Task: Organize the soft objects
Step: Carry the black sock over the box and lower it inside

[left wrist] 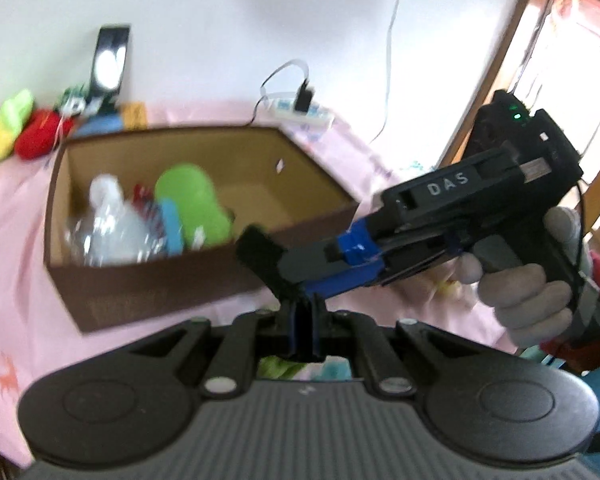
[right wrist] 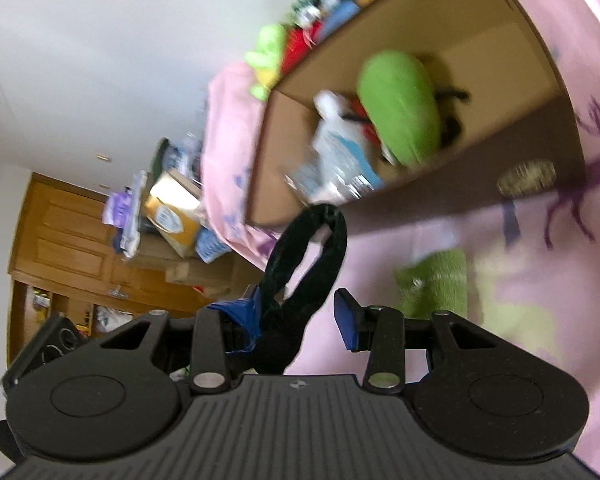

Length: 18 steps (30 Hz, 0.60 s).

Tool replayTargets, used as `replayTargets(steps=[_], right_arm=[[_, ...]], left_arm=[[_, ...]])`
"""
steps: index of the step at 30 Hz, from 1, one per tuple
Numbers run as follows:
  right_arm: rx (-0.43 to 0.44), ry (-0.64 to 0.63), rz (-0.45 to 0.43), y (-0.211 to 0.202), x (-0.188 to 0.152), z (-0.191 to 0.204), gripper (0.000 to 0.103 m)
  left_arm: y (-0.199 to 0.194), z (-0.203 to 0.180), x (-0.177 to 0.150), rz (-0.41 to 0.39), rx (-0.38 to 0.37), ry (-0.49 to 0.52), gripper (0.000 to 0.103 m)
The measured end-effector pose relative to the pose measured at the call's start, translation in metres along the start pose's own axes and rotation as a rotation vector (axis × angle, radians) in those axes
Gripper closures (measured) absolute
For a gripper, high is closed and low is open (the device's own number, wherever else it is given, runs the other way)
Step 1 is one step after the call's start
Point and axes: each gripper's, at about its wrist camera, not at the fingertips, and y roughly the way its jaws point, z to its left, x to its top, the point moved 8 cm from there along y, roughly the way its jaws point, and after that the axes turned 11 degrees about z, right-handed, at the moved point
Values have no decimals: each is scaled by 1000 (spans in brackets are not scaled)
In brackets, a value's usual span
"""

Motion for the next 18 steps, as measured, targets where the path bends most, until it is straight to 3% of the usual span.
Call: replayTargets(steps=[7,18], right_arm=[[31,-94,-85,-20,33,32,78],[-35,-187,-169,-8,106,54,78]], left_arm=[[-19,-7,48,-109,17,84,100],[8,38,117,-166,160,122,100]])
